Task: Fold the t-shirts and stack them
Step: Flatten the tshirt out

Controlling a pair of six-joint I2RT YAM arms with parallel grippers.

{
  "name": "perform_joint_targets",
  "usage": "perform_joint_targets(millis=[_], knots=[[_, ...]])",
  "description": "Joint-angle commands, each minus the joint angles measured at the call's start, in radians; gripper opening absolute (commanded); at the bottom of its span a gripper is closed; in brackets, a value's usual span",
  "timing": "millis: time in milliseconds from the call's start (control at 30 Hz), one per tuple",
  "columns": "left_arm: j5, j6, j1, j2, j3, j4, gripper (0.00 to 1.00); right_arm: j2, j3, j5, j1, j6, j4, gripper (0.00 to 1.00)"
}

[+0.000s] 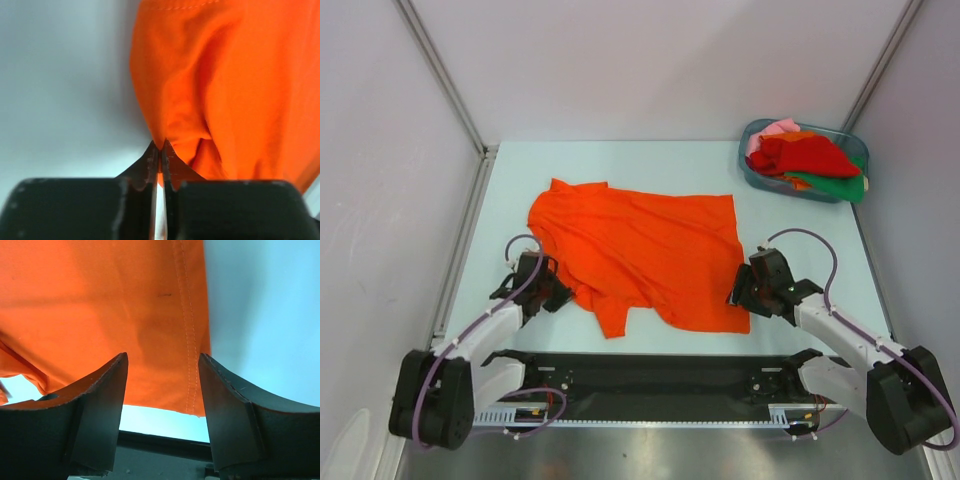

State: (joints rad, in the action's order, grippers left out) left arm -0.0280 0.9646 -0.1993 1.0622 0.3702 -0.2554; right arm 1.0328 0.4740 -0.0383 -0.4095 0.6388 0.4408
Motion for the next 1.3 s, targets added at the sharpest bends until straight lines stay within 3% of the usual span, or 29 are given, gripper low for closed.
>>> perform_joint_targets(millis=[0,200,433,700,833,1100,1233,1267], knots=[[0.075,-0.042,-0.008,-0.114,0.028,-0.13,0.0,-0.005,0.005,-0.029,0.0,0.03,0.021,0.63],[0.203,-0.18,-0.014,-0.341,0.223,-0.359,0.0,0.062,0.02,-0.049,0.005,0.004,-0.033,0.63],[0.206,-0.271,-0.014,-0.309,0.398,-0.446,0.05,0.154,0.104,-0.031,0.003,-0.05,-0.111,0.62],[0.212,-0.306,-0.014,-0.206,0.44,-0.413,0.03,0.314,0.208,-0.066,0.003,-0.114,-0.23,0.61],[0.25,-0.268,-0.014,-0.257,0.411,-0.464,0.06,0.42,0.322,-0.089,-0.008,-0.123,-0.315,0.56],[0.283,-0.169,-0.012,-0.386,0.435,-0.625,0.01,0.677,0.48,-0.184,-0.035,-0.085,-0.375,0.51],[0.223,-0.145,-0.012,-0.34,0.457,-0.589,0.02,0.76,0.491,-0.192,0.008,-0.045,-0.405,0.51],[0.18,-0.173,-0.012,-0.309,0.455,-0.493,0.02,0.773,0.502,-0.19,0.017,-0.054,-0.396,0.51]])
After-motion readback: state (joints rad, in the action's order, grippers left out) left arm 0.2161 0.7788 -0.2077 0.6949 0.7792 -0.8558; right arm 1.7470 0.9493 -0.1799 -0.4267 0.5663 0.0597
